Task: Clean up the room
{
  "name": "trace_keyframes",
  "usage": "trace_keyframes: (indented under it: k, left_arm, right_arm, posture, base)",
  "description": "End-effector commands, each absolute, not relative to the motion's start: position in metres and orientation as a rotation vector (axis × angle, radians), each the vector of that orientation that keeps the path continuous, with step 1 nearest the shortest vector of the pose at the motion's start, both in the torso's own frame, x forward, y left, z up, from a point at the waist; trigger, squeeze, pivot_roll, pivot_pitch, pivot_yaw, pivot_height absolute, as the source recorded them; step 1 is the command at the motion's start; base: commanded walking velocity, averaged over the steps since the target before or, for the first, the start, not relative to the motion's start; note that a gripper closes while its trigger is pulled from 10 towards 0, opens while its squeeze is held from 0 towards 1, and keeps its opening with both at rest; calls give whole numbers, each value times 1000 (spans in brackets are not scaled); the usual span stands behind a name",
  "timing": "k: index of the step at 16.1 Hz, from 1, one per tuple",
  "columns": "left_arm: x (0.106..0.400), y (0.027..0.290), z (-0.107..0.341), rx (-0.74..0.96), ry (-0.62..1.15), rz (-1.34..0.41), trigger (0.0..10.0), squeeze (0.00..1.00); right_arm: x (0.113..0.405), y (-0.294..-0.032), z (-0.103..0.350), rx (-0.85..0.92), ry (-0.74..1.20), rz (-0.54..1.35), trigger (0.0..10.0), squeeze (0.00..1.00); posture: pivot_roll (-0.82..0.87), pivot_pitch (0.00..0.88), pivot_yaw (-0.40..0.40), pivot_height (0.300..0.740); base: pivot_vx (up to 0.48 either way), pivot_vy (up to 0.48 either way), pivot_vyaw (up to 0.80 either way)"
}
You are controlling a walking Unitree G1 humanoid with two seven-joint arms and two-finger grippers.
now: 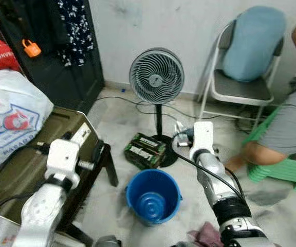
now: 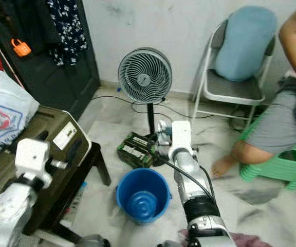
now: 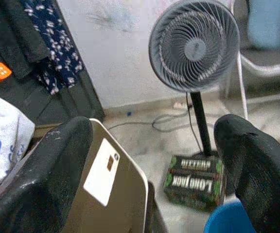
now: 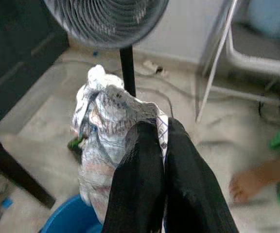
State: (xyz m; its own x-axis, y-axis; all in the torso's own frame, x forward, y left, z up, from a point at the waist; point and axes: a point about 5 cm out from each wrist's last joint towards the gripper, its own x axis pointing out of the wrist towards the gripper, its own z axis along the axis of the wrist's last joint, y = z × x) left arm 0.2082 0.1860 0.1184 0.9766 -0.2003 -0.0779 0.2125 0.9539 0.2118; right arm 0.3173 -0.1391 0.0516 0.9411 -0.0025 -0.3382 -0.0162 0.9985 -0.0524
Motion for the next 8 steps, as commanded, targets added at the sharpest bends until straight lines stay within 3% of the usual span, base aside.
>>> trace_keyframes:
  k: [1, 8]
  left_arm:
    - [202, 191, 122, 211, 79, -228, 10000, 0]
    - [169, 214, 139, 287, 187, -287, 10000, 0]
  right_arm:
    - [322, -138, 53, -61, 343, 2, 10000, 0]
    - [319, -126, 23, 27, 539, -79, 10000, 0]
  posture:
    - [145, 31, 59, 740]
    - [249, 151, 143, 740]
  base:
    - [0, 0, 0]
    - [0, 0, 0]
